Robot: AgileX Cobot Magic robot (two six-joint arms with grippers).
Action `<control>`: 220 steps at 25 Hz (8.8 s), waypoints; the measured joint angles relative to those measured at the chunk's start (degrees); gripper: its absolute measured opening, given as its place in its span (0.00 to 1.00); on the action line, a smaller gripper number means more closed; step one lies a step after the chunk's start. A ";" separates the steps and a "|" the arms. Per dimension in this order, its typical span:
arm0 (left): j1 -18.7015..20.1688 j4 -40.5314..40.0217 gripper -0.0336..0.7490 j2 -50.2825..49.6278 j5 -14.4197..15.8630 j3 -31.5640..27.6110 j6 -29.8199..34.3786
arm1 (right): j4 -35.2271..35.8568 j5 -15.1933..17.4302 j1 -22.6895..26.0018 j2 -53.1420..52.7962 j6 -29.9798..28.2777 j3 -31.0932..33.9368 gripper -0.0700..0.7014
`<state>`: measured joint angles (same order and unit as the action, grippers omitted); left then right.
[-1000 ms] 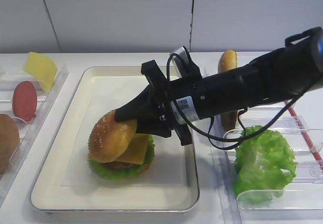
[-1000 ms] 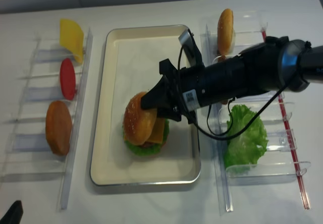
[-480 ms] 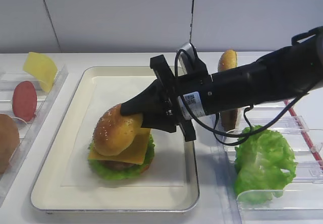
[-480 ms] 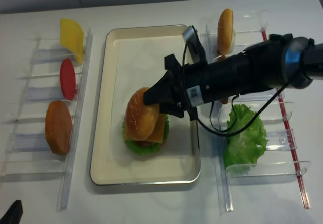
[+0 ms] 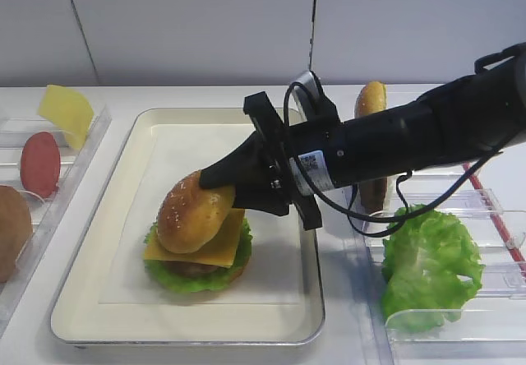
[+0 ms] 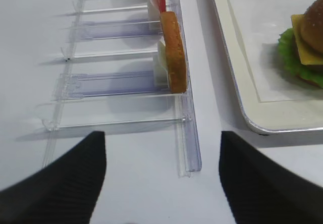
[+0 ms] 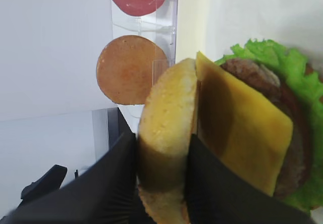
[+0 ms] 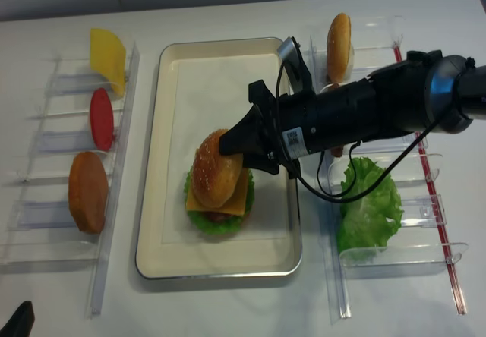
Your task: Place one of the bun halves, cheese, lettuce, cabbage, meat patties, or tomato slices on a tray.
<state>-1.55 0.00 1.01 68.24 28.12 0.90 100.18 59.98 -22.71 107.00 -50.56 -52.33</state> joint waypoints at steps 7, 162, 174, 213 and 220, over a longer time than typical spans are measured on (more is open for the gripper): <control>0.00 0.00 0.62 0.00 0.00 0.00 0.00 | 0.00 -0.23 0.00 0.00 0.10 0.00 0.44; 0.00 0.00 0.62 0.00 0.00 0.00 0.00 | -103.50 11.47 5.10 -0.26 49.41 -55.49 0.77; 0.00 0.00 0.62 0.00 0.00 0.00 0.00 | -101.44 11.58 5.10 -4.95 51.02 -55.03 0.73; 0.00 0.00 0.62 0.00 0.00 0.00 0.00 | -97.32 -0.63 5.10 -98.40 48.70 22.22 0.73; 0.00 0.00 0.62 0.00 0.00 0.00 0.00 | -96.35 1.80 5.10 -102.83 48.23 23.93 0.73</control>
<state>-1.55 0.00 1.01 68.24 28.12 0.90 3.83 61.78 -17.61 4.18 -2.33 -28.40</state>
